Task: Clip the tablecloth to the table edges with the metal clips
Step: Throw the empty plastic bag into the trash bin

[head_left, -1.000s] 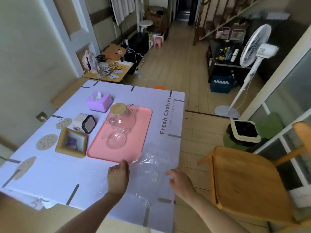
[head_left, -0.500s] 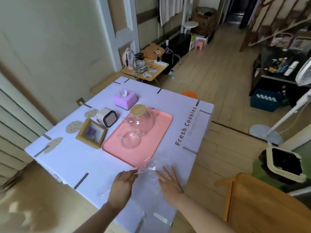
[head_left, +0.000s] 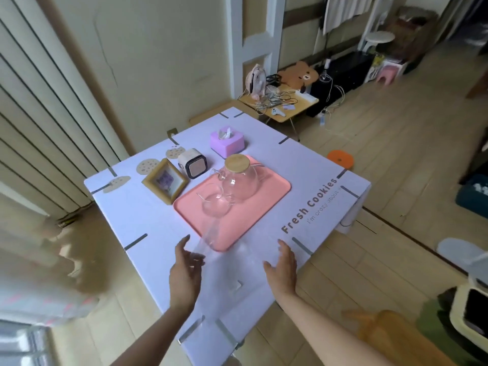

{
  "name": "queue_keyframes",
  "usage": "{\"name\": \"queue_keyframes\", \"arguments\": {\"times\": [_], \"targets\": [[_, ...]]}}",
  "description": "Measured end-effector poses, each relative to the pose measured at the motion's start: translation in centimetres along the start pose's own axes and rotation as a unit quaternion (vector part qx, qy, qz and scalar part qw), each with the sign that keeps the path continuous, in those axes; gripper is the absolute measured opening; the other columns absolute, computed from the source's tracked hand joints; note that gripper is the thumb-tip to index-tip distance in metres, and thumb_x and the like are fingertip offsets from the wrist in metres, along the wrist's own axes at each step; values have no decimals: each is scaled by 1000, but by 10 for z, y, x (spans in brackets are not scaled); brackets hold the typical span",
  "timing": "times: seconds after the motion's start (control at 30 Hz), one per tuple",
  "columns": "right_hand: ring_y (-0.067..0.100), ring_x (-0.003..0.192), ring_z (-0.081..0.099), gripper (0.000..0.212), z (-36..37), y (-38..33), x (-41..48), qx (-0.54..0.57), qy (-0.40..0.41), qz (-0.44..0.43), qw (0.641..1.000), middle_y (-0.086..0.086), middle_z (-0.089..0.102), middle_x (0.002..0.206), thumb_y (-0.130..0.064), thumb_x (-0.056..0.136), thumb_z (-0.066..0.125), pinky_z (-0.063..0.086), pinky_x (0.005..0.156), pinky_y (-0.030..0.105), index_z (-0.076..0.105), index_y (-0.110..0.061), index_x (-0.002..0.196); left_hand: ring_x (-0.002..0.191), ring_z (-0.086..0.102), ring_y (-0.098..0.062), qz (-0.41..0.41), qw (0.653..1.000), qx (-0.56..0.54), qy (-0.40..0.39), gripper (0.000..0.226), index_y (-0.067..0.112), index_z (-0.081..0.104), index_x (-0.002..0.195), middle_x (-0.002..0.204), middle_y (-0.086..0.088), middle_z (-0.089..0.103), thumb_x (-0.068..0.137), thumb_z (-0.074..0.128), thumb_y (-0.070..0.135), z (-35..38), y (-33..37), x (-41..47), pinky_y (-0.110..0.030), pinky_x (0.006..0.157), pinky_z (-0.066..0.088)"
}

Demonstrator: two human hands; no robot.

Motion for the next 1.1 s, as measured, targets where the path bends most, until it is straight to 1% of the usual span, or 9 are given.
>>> {"name": "queue_keyframes", "arguments": {"times": [0.17,0.3,0.33,0.47,0.57,0.73,0.83,0.97,1.1], "targets": [[14,104,52,37,32,14,4,143,-133,146,970,-2,59,117,-44,94,48,40,81,24,69,-18,109,94,59,-32,-330,941,-71,-14,19,11,66,87,92,-13,67,77,68,27,4,-59,-13,-34,86,41],[23,91,62,16,42,19,7,0,-132,128,983,7,69,102,-24,89,58,46,76,30,72,-15,86,118,43,-38,-423,902,-37,-73,6,15,66,83,115,-27,58,83,67,21,17,-97,-31,-45,102,35],[23,91,63,3,43,19,5,-24,-134,124,983,8,68,102,-17,82,64,47,74,29,66,-16,85,117,44,-39,-422,902,-56,-74,6,15,65,77,112,-26,60,82,67,16,19,-101,-33,-48,101,37],[18,90,57,42,53,28,2,-31,-197,167,966,1,57,101,-16,74,73,43,74,25,48,-17,108,94,56,-34,-360,928,-79,-49,7,11,65,80,94,-16,65,84,62,6,17,-81,-28,-31,74,39],[15,75,54,18,50,23,-1,-39,-211,136,967,-5,56,78,-15,72,73,46,68,31,57,-20,79,87,59,-27,-265,964,19,-33,8,15,62,92,91,-5,64,87,56,11,15,-47,-22,-28,67,38],[23,61,42,29,-4,-11,-5,-147,-38,1,988,-6,39,60,-17,80,56,28,49,28,30,-21,68,65,55,-20,-89,994,58,-4,63,27,29,132,91,8,58,81,61,8,39,31,-16,-28,57,35],[21,62,44,24,-35,-31,-8,-127,32,-62,989,-6,39,64,-13,81,59,34,56,32,35,-18,78,62,47,-21,-43,997,65,13,52,15,33,123,90,10,55,80,61,10,65,77,-14,-28,58,32],[13,81,60,17,-59,-43,-10,21,3,-69,997,-9,60,86,-17,84,57,48,72,33,42,-21,92,74,56,-25,-38,993,54,-98,23,20,38,92,86,1,58,84,59,22,124,119,-12,-30,62,34],[4,114,52,61,-89,-25,-2,146,-81,-23,986,-17,53,127,-34,78,57,45,91,27,30,-40,132,99,59,-24,-91,946,23,-309,44,12,48,105,104,0,61,86,51,52,193,140,-14,-33,85,45]]}}
Point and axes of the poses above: each hand's wrist, its own x-axis towards the middle knuckle, its own z-axis out of the palm, y = z × x, the point moved 7 cm from there along x, towards the middle knuckle
